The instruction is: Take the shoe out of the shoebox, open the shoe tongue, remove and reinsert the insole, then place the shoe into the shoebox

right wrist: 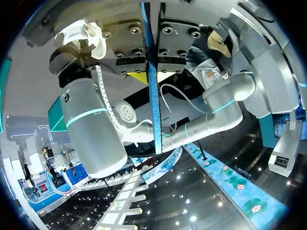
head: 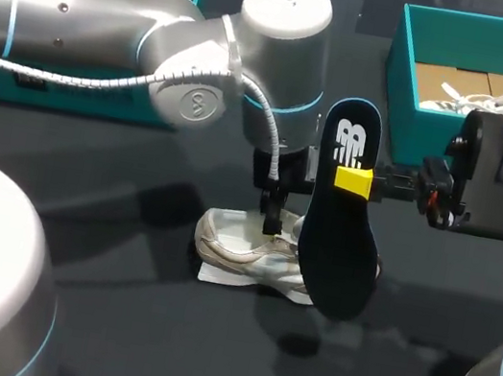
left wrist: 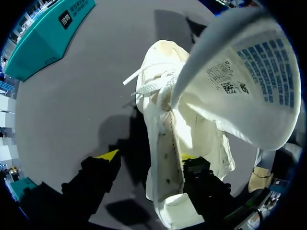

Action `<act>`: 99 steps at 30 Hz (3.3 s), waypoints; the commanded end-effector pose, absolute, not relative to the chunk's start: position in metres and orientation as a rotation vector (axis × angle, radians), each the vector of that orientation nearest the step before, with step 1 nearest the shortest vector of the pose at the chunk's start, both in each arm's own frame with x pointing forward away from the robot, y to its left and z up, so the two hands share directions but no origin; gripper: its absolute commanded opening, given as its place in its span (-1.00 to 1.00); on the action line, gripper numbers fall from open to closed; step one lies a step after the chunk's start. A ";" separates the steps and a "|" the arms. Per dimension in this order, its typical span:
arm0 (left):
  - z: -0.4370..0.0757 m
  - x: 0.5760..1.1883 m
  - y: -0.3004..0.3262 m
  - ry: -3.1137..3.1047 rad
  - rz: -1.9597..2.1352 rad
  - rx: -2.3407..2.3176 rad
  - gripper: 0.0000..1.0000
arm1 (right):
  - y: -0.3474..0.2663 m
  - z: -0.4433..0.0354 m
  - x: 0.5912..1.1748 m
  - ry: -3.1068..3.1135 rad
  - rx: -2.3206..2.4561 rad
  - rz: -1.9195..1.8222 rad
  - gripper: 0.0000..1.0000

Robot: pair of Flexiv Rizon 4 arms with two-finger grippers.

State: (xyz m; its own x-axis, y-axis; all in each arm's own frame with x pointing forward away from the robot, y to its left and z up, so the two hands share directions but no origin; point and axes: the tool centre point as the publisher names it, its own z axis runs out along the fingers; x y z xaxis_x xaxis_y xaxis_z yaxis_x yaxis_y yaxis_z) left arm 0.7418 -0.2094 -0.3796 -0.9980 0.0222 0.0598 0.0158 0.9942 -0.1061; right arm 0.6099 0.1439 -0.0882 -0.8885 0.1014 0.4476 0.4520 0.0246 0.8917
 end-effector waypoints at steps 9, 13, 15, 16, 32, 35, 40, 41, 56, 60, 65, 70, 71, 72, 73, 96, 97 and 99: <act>-0.386 0.735 -0.216 -3.078 0.148 -0.040 -1.00 | 0.145 -0.089 0.609 -2.045 -0.574 -1.947 -1.00; -0.385 0.734 -0.216 -3.076 0.145 -0.045 -1.00 | 0.145 -0.089 0.609 -2.045 -0.574 -1.947 -1.00; -0.383 0.734 -0.215 -3.065 0.155 -0.051 -1.00 | 0.145 -0.089 0.609 -2.045 -0.574 -1.947 -1.00; -0.382 0.733 -0.215 -3.054 0.165 -0.057 -1.00 | 0.145 -0.089 0.609 -2.045 -0.574 -1.947 -1.00; -0.341 0.731 -0.204 -2.857 0.208 -0.408 -1.00 | 0.145 -0.089 0.609 -2.045 -0.574 -1.947 -1.00; -0.335 0.728 -0.203 -2.869 0.198 -0.468 -1.00 | 0.145 -0.089 0.609 -2.045 -0.574 -1.947 -1.00; -0.335 0.728 -0.203 -2.869 0.198 -0.468 -1.00 | 0.145 -0.089 0.609 -2.045 -0.574 -1.947 -1.00; -0.335 0.728 -0.203 -2.869 0.198 -0.468 -1.00 | 0.145 -0.089 0.609 -2.045 -0.574 -1.947 -1.00; -0.314 0.744 -0.201 -2.702 0.059 -1.070 -1.00 | 0.145 -0.089 0.609 -2.045 -0.574 -1.947 -1.00; -0.309 0.749 -0.201 -2.665 0.023 -1.274 -1.00 | 0.145 -0.089 0.609 -2.045 -0.574 -1.947 -1.00; -0.302 0.754 -0.202 -2.670 0.105 -1.441 -1.00 | 0.145 -0.089 0.609 -2.045 -0.574 -1.947 -1.00; -0.302 0.754 -0.202 -2.670 0.105 -1.441 -1.00 | 0.145 -0.089 0.609 -2.045 -0.574 -1.947 -1.00; -0.302 0.754 -0.202 -2.670 0.105 -1.441 -1.00 | 0.145 -0.089 0.609 -2.045 -0.574 -1.947 -1.00; -0.302 0.754 -0.202 -2.670 0.105 -1.441 -1.00 | 0.145 -0.089 0.609 -2.045 -0.574 -1.947 -1.00; -0.302 0.754 -0.202 -2.670 0.105 -1.441 -1.00 | 0.145 -0.089 0.609 -2.045 -0.574 -1.947 -1.00; -0.312 0.723 -0.207 -2.224 0.200 -2.294 -1.00 | 0.145 -0.089 0.609 -2.045 -0.574 -1.947 -1.00; -0.313 0.723 -0.207 -2.224 0.199 -2.294 -1.00 | 0.145 -0.089 0.609 -2.045 -0.574 -1.947 -1.00; -0.315 0.722 -0.210 -2.207 0.201 -2.314 -1.00 | 0.145 -0.089 0.609 -2.045 -0.574 -1.947 -1.00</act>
